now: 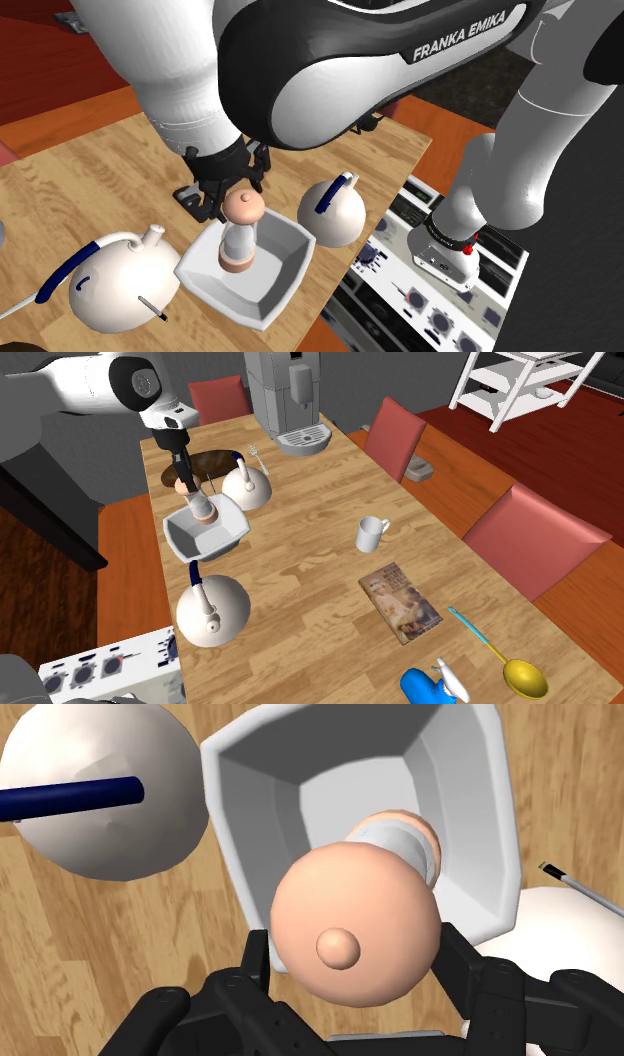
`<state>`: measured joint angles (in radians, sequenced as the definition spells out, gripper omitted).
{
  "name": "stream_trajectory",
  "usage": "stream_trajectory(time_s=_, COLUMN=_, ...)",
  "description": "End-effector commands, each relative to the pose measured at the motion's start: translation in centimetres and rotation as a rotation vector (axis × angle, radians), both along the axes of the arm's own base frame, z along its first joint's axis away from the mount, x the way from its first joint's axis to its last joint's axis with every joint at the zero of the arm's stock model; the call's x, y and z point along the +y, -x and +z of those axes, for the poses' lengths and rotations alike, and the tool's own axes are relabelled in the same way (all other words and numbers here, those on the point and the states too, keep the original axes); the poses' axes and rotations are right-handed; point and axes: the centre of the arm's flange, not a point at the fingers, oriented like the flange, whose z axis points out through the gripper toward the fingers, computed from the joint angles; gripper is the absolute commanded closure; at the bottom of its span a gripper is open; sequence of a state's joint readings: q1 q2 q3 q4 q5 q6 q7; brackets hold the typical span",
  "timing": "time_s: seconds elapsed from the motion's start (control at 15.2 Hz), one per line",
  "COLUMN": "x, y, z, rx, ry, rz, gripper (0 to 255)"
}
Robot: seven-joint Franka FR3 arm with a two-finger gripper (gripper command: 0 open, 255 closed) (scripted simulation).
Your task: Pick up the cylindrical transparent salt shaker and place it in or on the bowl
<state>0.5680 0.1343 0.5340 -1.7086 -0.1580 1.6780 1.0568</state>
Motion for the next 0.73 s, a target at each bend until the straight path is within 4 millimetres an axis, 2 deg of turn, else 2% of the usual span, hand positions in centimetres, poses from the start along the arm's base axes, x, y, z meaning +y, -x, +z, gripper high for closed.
stream_trajectory(time_s=0.0, x=0.05, y=0.04, z=-0.42, rx=0.0, ry=-0.001, rz=0.0, gripper=255)
stream_trajectory(time_s=0.46, x=0.05, y=0.04, z=-0.42, rx=0.0, ry=-0.001, rz=0.0, gripper=255)
stream_trajectory(time_s=0.53, x=0.05, y=0.04, z=-0.42, rx=0.0, ry=-0.001, rz=0.0, gripper=0)
stream_trajectory(time_s=0.66, x=0.05, y=0.04, z=-0.42, rx=0.0, ry=-0.001, rz=0.0, gripper=0)
